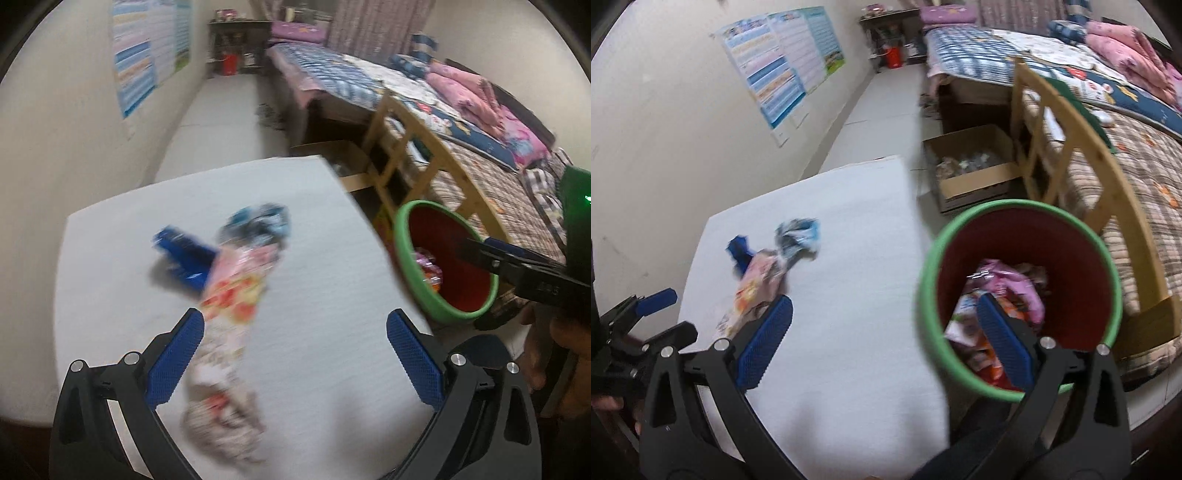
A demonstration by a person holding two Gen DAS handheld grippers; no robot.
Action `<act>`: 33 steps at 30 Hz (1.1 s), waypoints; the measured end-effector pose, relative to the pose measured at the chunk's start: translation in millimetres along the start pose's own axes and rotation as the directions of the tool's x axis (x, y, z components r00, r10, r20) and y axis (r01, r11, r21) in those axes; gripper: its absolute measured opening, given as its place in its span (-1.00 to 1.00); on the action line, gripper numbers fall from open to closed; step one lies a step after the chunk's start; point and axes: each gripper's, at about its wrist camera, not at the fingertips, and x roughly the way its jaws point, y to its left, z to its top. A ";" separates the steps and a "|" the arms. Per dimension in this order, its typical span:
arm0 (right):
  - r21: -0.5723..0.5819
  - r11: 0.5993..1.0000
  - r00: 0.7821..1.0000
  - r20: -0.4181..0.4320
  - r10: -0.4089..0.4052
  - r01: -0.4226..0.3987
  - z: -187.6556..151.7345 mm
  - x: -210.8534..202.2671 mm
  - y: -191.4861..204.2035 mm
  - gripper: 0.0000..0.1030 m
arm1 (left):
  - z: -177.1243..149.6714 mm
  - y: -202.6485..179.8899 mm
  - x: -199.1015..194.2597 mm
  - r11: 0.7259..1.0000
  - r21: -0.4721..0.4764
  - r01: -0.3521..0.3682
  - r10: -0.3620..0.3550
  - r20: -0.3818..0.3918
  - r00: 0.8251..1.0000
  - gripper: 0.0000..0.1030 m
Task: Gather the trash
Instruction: 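Move both tools back over the remaining trash on the table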
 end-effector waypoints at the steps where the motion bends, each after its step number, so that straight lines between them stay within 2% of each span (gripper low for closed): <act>1: -0.016 1.000 1.000 -0.004 0.009 -0.009 -2.4 1.7 10.6 0.91 | -4.5 10.2 -2.9 1.000 -0.012 -0.006 0.006 -0.004 1.000 0.84; 6: -0.059 0.998 0.999 -0.025 0.036 -0.038 -13.8 9.2 47.0 0.91 | -20.6 44.1 -11.4 0.999 -0.022 -0.030 0.029 -0.035 0.999 0.84; 15: -0.099 0.994 0.998 -0.043 0.036 -0.040 -22.3 19.9 85.1 0.91 | -37.1 56.0 -7.4 1.000 0.021 0.004 -0.003 -0.075 0.997 0.84; 20: -0.107 0.994 0.999 -0.047 0.014 -0.019 -16.0 24.1 85.0 0.91 | -30.1 57.1 12.3 1.000 0.010 0.027 -0.026 -0.090 0.996 0.84; 24: -0.091 0.996 0.999 -0.053 0.003 -0.008 -11.5 30.8 79.0 0.91 | -23.0 58.6 38.2 1.000 0.014 0.017 -0.015 -0.129 0.992 0.84; 31: -0.089 0.996 0.997 -0.075 -0.003 -0.003 -7.4 46.3 77.5 0.91 | -10.1 50.6 91.2 0.998 0.069 -0.008 0.024 -0.230 0.973 0.81; 33: -0.088 0.996 0.997 -0.077 -0.004 -0.003 -6.0 49.1 77.3 0.91 | -7.2 47.9 103.8 0.996 0.086 -0.011 0.033 -0.257 0.966 0.74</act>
